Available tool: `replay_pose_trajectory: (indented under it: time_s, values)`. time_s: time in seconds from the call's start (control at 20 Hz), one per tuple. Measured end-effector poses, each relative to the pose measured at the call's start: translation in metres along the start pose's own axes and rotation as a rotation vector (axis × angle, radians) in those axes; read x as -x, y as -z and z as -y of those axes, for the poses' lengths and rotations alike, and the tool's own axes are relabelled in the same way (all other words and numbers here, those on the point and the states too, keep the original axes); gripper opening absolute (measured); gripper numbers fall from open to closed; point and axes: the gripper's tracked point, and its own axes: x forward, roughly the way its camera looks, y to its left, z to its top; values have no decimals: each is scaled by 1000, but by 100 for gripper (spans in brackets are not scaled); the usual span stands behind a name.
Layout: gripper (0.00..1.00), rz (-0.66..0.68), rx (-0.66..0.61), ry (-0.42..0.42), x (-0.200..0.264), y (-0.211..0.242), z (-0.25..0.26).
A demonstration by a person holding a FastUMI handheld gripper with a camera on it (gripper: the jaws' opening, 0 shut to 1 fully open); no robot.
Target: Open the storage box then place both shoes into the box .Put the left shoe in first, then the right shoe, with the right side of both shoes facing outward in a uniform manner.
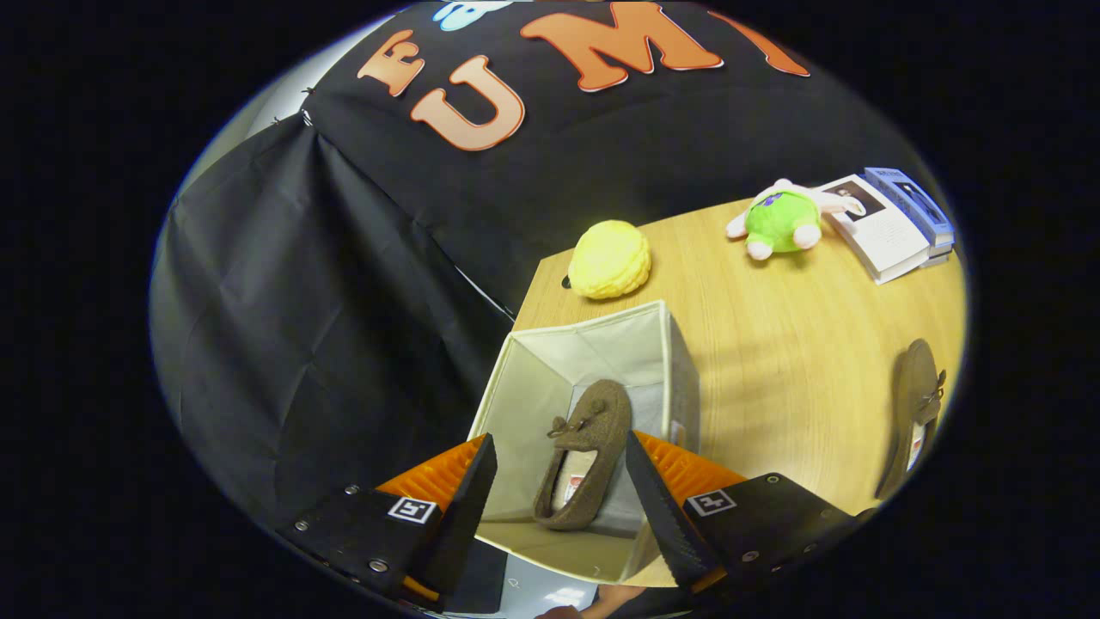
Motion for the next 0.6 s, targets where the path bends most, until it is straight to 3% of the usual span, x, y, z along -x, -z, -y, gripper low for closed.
replay_pose_trajectory:
  time_s: [0.15, 0.6]
  values:
    - [96, 45, 18, 27, 29, -9, 32]
    - [97, 111, 3, 212, 92, -2, 168]
